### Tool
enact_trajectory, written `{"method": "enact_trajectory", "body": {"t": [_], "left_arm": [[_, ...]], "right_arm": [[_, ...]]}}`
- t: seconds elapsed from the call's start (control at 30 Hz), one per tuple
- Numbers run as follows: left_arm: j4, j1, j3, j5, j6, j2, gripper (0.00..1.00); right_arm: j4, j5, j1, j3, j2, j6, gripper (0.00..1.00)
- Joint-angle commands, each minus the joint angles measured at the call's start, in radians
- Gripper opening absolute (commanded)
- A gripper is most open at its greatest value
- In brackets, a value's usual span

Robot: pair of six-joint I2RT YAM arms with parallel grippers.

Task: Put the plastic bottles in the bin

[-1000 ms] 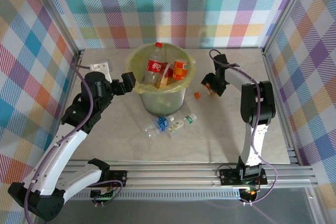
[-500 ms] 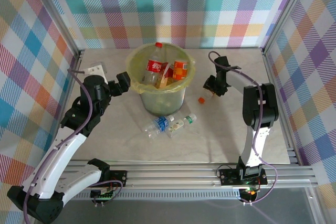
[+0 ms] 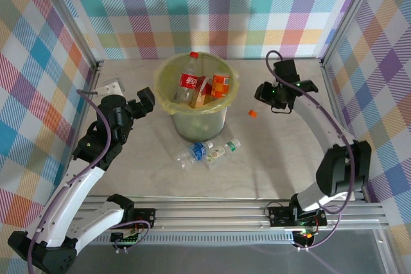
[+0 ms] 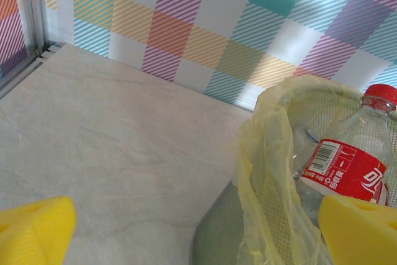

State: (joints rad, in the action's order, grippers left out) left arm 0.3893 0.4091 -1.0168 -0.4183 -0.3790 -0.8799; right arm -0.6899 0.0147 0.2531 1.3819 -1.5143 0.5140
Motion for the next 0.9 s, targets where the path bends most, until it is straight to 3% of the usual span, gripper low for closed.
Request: {"method": "enact_trajectory", "body": {"t": [0.0, 0.4, 0.87], "left_arm": [[-0.032, -0.009, 0.020, 0.011, -0.020, -0.004, 1.00], [-0.030, -0.010, 0.024, 0.032, -0.023, 0.004, 1.00], [-0.021, -0.013, 0.021, 0.054, -0.016, 0.001, 1.00]], "right_arm": [[-0.050, 0.007, 0.033, 0.072, 0.068, -0.053, 0.42], [-0.127, -0.112, 0.174, 0.422, 0.055, -0.174, 0.43], [-0.307, -0.159, 0.336, 0.817, -0.246, -0.282, 0.43]]}}
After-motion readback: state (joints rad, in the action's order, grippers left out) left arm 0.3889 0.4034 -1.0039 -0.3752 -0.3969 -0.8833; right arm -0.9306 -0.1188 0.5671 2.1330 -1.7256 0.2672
